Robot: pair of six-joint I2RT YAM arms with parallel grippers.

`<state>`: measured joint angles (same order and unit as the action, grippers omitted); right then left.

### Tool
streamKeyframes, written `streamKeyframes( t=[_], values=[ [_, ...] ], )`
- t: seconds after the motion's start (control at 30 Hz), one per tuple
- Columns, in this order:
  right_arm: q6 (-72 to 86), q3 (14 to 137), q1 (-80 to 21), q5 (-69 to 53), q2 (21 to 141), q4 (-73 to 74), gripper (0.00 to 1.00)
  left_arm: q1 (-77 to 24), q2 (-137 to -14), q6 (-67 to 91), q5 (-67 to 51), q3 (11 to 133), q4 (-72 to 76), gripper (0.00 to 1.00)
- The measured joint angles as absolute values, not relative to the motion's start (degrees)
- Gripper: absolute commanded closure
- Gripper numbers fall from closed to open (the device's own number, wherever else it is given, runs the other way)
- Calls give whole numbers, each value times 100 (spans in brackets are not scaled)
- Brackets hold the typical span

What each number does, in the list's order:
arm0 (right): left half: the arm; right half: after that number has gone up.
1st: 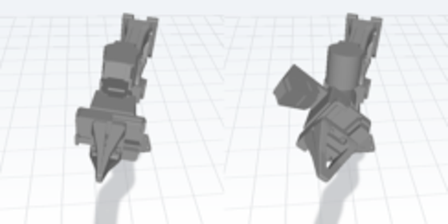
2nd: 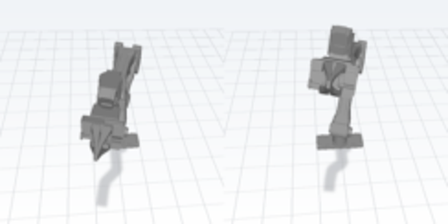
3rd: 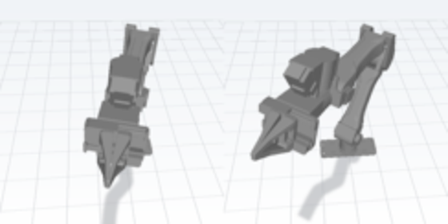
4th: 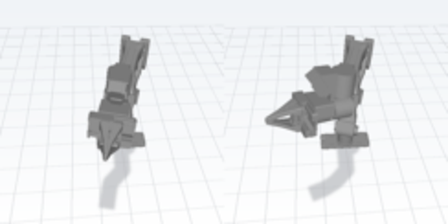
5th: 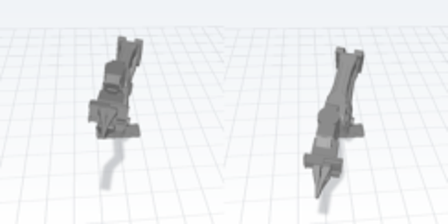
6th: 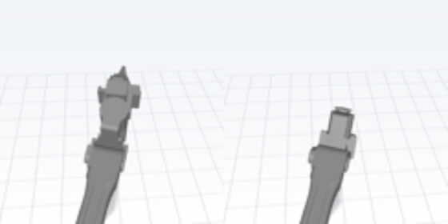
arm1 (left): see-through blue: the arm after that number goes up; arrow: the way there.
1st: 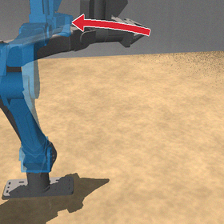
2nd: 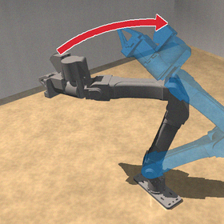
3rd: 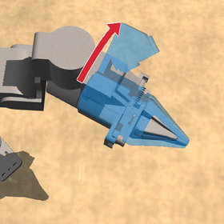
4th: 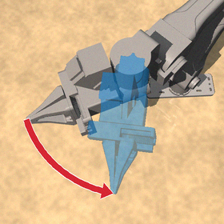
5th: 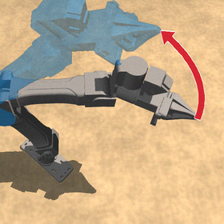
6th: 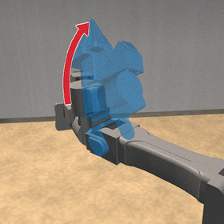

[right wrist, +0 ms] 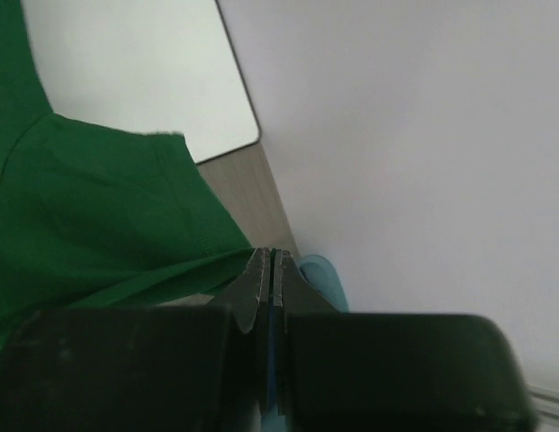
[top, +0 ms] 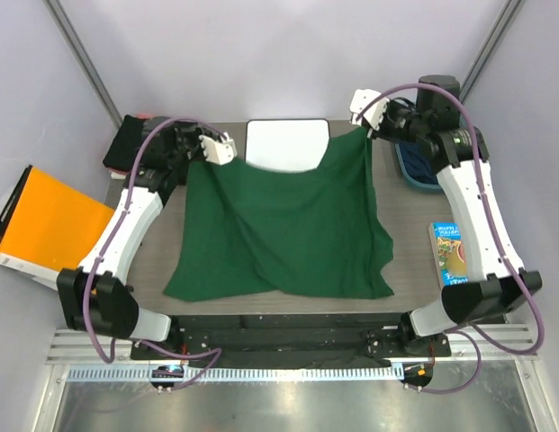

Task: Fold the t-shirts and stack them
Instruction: Flatten out the tshirt

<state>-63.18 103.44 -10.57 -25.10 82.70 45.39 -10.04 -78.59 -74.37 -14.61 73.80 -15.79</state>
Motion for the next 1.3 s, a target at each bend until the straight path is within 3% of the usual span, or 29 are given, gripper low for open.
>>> streamKeyframes(
  t=[0.13, 0.43, 0.53, 0.7, 0.83, 1.07, 1.17, 1.3],
  values=[
    [-6479, 10763, -987, -2209, 8768, 3806, 99, -1009, -8523, -7509, -902, 7789, 78, 100],
    [-6698, 13983, -952, -2373, 8768, 2443, 99, -1074, -8670, -7408, -473, 9465, 3791, 100],
    [-6735, 13806, -954, -2552, 8101, 2386, 99, -1131, -8147, -7426, -486, 9334, 4475, 100],
    [-6608, 11620, -952, -2829, 6556, 2294, 99, -1155, -6973, -7496, -650, 7489, 4915, 100],
    [-6335, 9286, -952, -3079, 5747, 2670, 99, -1157, -5894, -7572, -882, 5275, 4128, 100],
    [-6396, 5544, -934, -3181, 4947, 4668, 99, -1164, -3520, -8532, -1723, 2202, 784, 100],
    [-6615, 5140, -934, -3317, 4375, 5697, 99, -1164, -2156, -9105, -2196, 1828, -1173, 100],
    [-7011, 5159, -937, -3470, 3872, 6547, 99, -1166, -1260, -9660, -2580, 1988, -3009, 100]
  ],
)
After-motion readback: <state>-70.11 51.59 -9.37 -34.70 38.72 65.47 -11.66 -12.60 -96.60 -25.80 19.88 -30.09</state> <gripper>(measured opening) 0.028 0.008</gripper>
